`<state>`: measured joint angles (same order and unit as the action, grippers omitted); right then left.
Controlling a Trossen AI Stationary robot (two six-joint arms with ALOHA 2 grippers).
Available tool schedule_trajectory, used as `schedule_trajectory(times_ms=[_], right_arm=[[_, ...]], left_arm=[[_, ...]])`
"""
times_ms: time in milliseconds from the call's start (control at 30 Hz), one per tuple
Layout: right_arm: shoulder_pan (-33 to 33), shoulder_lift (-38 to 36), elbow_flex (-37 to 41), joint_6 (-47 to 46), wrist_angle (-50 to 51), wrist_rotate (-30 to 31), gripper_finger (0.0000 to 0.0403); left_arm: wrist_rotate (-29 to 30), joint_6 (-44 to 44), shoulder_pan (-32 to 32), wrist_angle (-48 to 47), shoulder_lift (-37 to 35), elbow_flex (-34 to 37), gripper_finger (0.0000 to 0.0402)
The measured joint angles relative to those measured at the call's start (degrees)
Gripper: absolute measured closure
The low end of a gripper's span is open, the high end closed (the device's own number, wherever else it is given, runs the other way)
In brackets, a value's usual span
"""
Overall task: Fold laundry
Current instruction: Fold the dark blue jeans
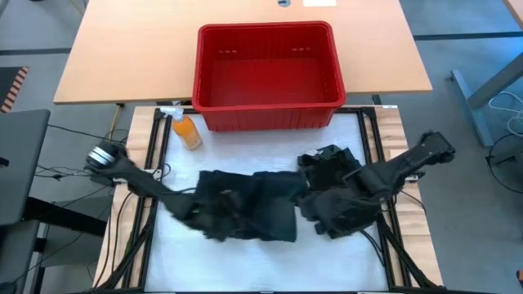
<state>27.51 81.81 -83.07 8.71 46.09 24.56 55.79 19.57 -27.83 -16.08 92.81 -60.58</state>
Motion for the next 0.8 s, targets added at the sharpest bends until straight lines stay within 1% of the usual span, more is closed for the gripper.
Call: schedule_trajectory(times_ms=[67,100,133,200,267,333,400,467,533,633,700,733,800], right_arm=[[-2.1,1.8,0.0,-1.9,-0.6,-0.7,0.0377],[-3.4,2.8,0.0,-3.0,-1.3,-0.7,0.0377],[-4.7,3.6,0.0,-4.5,-2.4,-0.8,0.0377],[-7.6,5.2,0.0,-7.9,-4.5,-1.7,0.0377],[-10.6,6.4,0.0,-10.5,-6.9,-4.7,0.0377],[-13.4,7.4,-0.5,-11.9,-7.9,-8.5,0.0376],[-15.6,8.6,-1.9,-12.3,-8.2,-11.4,0.0372],[-17.1,10.0,-3.1,-12.4,-8.0,-12.8,0.0371],[-18.0,11.1,-4.5,-12.3,-7.4,-13.3,0.0373],[-18.4,12.2,-5.9,-12.3,-7.2,-14.4,0.0376],[-17.9,12.3,-5.9,-12.3,-7.4,-14.3,0.0376],[-17.7,12.3,-5.9,-12.4,-7.4,-14.2,0.0374],[-17.3,12.3,-5.9,-13.1,-7.5,-14.1,0.0374]], left_arm=[[4.5,5.5,-3.7,-1.3,-5.4,3.8,0.0401],[6.0,8.0,-5.6,-0.2,-8.0,6.2,0.0401],[7.2,10.1,-7.6,2.8,-10.2,8.8,0.0401],[8.3,11.0,-11.6,14.3,-13.6,14.3,0.0401],[7.9,6.5,-15.3,29.8,-14.0,19.3,0.0401],[7.8,-0.4,-18.4,43.5,-12.6,22.7,0.0399],[10.5,-8.6,-20.5,54.0,-10.6,22.9,0.0392],[13.5,-18.9,-22.4,59.7,-9.5,21.6,0.0381],[13.7,-27.2,-23.1,61.4,-8.8,19.0,0.0364],[13.6,-34.7,-22.2,61.3,-8.4,14.7,0.033],[13.2,-37.2,-20.1,59.6,-8.5,11.8,0.0301],[11.9,-37.6,-18.8,57.7,-8.5,10.4,0.0286],[9.0,-37.4,-16.1,51.3,-8.4,7.6,0.0253]])
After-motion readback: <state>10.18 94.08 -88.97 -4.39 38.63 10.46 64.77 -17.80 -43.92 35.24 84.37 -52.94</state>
